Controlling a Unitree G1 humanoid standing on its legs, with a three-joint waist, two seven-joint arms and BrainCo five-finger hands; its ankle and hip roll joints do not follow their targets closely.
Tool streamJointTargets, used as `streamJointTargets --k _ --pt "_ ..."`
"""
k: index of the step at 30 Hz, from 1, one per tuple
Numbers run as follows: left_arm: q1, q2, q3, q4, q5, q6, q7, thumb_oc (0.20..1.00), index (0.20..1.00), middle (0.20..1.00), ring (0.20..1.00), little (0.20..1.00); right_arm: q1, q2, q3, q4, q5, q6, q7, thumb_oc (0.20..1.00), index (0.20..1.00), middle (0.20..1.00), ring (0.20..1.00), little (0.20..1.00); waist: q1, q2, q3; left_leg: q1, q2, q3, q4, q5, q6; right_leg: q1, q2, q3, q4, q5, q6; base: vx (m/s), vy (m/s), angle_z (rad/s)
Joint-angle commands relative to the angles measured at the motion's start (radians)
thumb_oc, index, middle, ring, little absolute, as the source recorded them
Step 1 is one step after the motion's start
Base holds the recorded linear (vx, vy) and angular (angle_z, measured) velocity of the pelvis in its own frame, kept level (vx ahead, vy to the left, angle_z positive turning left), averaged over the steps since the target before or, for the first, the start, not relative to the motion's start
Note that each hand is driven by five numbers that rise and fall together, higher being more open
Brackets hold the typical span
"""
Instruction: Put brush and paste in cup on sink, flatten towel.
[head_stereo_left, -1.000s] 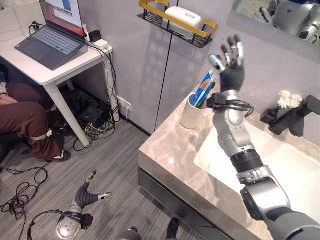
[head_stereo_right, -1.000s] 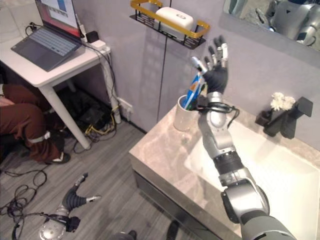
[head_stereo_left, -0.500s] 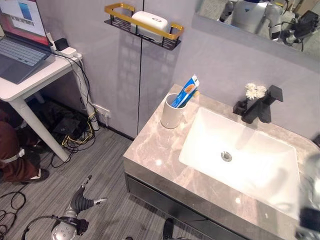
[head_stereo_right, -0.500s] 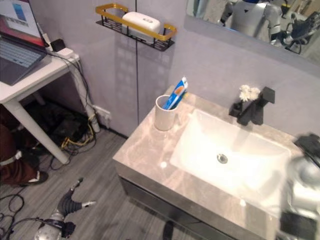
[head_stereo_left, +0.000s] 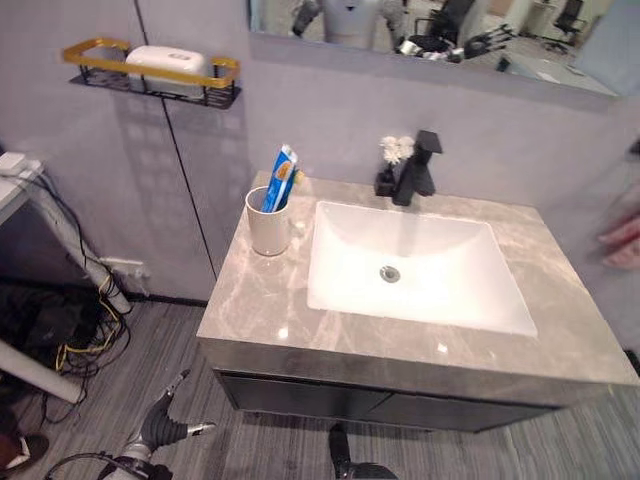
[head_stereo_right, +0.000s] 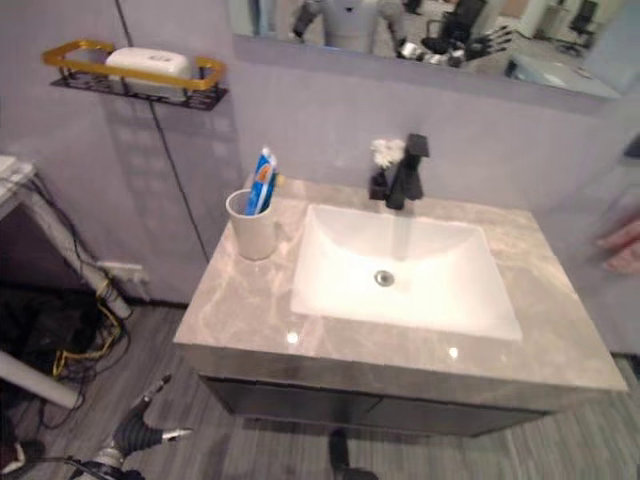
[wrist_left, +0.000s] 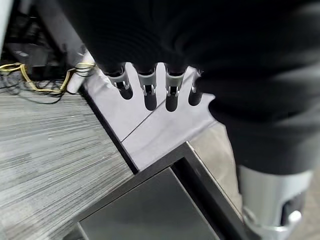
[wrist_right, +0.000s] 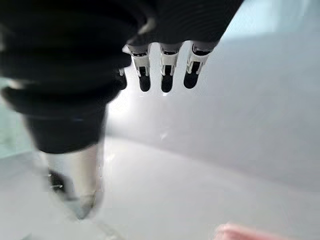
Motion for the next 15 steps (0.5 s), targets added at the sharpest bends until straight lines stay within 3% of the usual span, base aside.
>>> streamJointTargets --k 1,2,4,7,8,9,12,13,14,15 --pt "-0.022 0.007 0.056 -0.047 -0.036 -0.029 0.032 1.0 1.0 1.0 1.0 1.0 -0.078 -0.01 -0.007 0.041 0.133 -0.083 -0.033 1.0 1.0 1.0 1.0 1.0 0.031 0.028 0.064 -0.046 0.011 -0.041 -0.041 0.029 0.004 -0.011 -0.002 -0.143 0.102 0.056 -0.008 -0.11 0.047 -0.93" --pt "-0.033 -0.004 0.047 -0.032 -0.052 -0.027 0.032 1.0 1.0 1.0 1.0 1.0 -0.084 0.004 -0.023 0.15 0.181 -0.1 -0.086 1.0 1.0 1.0 1.0 1.0 0.035 0.04 0.066 -0.051 0.019 -0.029 -0.038 0.036 0.001 -0.006 -0.004 -0.192 0.164 0.013 -0.02 -0.07 0.052 -0.49" --pt "-0.043 -0.033 0.037 -0.007 -0.06 0.003 0.035 1.0 1.0 1.0 1.0 1.0 -0.081 0.031 -0.048 0.307 0.335 -0.123 -0.095 1.0 1.0 1.0 1.0 1.0 0.035 0.058 0.049 -0.072 0.019 -0.017 -0.035 0.044 0.002 0.017 0.058 -0.183 0.25 -0.095 -0.055 -0.07 0.051 -0.22" --pt "-0.047 -0.04 0.029 -0.001 -0.064 0.007 0.026 1.0 1.0 1.0 1.0 1.0 -0.087 0.01 -0.053 0.492 0.426 -0.104 -0.061 1.0 1.0 1.0 1.0 1.0 0.042 0.054 0.038 -0.075 0.013 -0.01 -0.039 0.041 -0.004 0.049 0.07 -0.172 0.191 -0.102 -0.065 0.06 -0.025 -0.05" --pt "-0.045 -0.064 0.019 -0.005 -0.087 0.017 0.002 1.0 1.0 1.0 1.0 1.0 -0.109 0.022 0.005 0.685 0.613 -0.06 0.078 1.0 1.0 1.0 1.0 1.0 0.053 0.064 0.024 -0.069 0.015 -0.004 -0.042 0.032 -0.011 0.072 0.095 -0.147 0.133 -0.113 -0.075 0.05 -0.038 -0.02" --pt "-0.046 -0.065 0.02 -0.005 -0.088 0.018 0.001 1.0 1.0 1.0 1.0 1.0 -0.111 0.012 0.007 0.702 0.631 -0.062 0.098 1.0 1.0 1.0 1.0 1.0 0.054 0.064 0.026 -0.072 0.015 -0.001 -0.041 0.037 -0.011 0.071 0.095 -0.147 0.129 -0.104 -0.077 0.09 -0.053 -0.1" --pt "-0.066 -0.073 0.001 -0.017 -0.091 0.013 -0.015 1.0 1.0 1.0 1.0 1.0 -0.16 0.017 0.149 0.976 0.713 0.092 0.263 1.0 1.0 1.0 1.0 1.0 0.072 0.079 0.026 -0.075 0.02 0.0 -0.035 0.035 -0.019 0.094 0.106 -0.139 0.059 -0.096 -0.082 0.06 -0.051 -0.17" --pt "-0.07 -0.078 -0.003 -0.023 -0.092 0.012 -0.023 1.0 1.0 1.0 1.0 1.0 -0.167 0.013 0.177 1.019 0.688 0.13 0.278 1.0 1.0 1.0 1.0 1.0 0.076 0.083 0.026 -0.077 0.019 0.0 -0.031 0.036 -0.021 0.098 0.106 -0.139 0.049 -0.095 -0.084 0.04 -0.063 -0.1" --pt "-0.076 -0.072 -0.009 -0.033 -0.097 0.006 -0.034 1.0 1.0 1.0 1.0 1.0 -0.179 0.018 0.268 1.102 0.566 0.205 0.32 1.0 1.0 1.0 1.0 1.0 0.083 0.088 0.029 -0.077 0.022 0.0 -0.024 0.032 -0.025 0.111 0.107 -0.139 0.035 -0.093 -0.088 0.1 -0.104 -0.05" --pt "-0.086 -0.073 -0.012 -0.049 -0.113 -0.008 -0.056 1.0 1.0 1.0 1.0 1.0 -0.189 0.061 0.429 1.143 0.4 0.292 0.428 1.0 1.0 1.0 1.0 1.0 0.096 0.097 0.033 -0.075 0.028 -0.005 -0.016 0.027 -0.034 0.125 0.111 -0.136 0.019 -0.097 -0.094 0.07 -0.098 -0.02"
